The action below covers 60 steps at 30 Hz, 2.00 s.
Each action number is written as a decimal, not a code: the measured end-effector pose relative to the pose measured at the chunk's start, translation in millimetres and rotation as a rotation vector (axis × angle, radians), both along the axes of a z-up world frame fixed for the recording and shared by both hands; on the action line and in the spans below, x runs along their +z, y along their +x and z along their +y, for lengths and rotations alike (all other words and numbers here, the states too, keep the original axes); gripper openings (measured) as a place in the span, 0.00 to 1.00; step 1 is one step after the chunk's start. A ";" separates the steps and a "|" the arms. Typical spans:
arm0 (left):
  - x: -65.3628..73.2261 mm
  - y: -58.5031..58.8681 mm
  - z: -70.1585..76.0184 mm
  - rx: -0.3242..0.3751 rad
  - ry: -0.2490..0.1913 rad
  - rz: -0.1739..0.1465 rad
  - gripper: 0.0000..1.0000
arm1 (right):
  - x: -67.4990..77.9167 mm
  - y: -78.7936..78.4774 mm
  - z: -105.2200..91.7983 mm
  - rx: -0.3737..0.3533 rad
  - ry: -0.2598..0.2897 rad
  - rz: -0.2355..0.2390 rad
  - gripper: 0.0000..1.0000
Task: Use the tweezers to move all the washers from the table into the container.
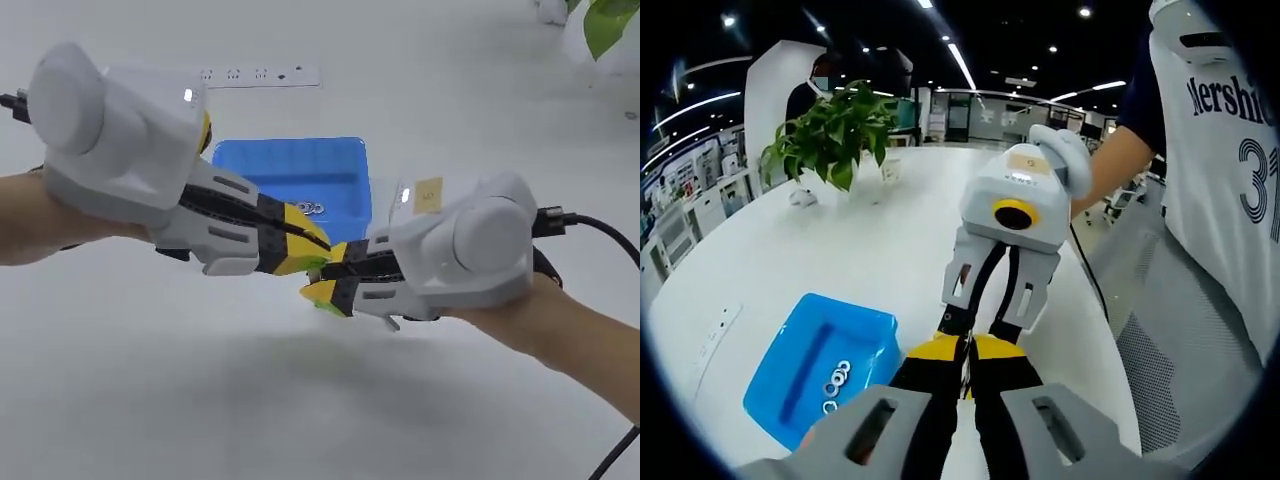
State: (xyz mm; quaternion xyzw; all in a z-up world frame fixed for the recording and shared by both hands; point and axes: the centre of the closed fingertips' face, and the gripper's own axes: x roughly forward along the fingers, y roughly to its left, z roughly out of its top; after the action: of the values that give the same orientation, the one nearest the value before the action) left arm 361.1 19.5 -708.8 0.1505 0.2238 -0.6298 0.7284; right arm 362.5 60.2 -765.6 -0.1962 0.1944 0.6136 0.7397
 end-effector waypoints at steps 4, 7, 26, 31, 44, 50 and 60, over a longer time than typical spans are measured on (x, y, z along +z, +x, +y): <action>8.1 -4.2 4.9 -0.002 0.003 -0.007 0.06 | 9.8 -4.6 3.7 0.012 0.012 -0.008 0.10; 19.8 -4.8 9.2 0.008 -0.002 -0.022 0.06 | 20.7 -4.6 6.3 0.007 0.029 -0.016 0.10; 82.4 17.9 31.6 0.020 -0.009 -0.160 0.06 | 85.0 25.2 29.6 0.013 0.084 -0.155 0.10; 88.6 33.1 36.8 0.010 0.002 -0.186 0.06 | 92.7 40.6 36.0 0.013 0.082 -0.186 0.10; 54.9 81.6 50.4 0.008 0.036 -0.168 0.06 | 61.6 85.8 44.9 0.003 0.049 -0.176 0.10; 31.0 93.6 48.3 0.012 0.046 -0.131 0.06 | 31.6 104.0 43.1 -0.007 0.030 -0.131 0.10; 2.1 105.1 45.3 0.023 0.056 -0.089 0.06 | 7.9 107.8 39.9 -0.008 0.014 -0.091 0.10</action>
State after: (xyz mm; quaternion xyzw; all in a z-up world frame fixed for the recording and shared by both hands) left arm 466.2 64.7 -706.6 0.1962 0.2103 -0.6077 0.7402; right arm 470.3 100.1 -757.7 -0.2178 0.1573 0.6025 0.7516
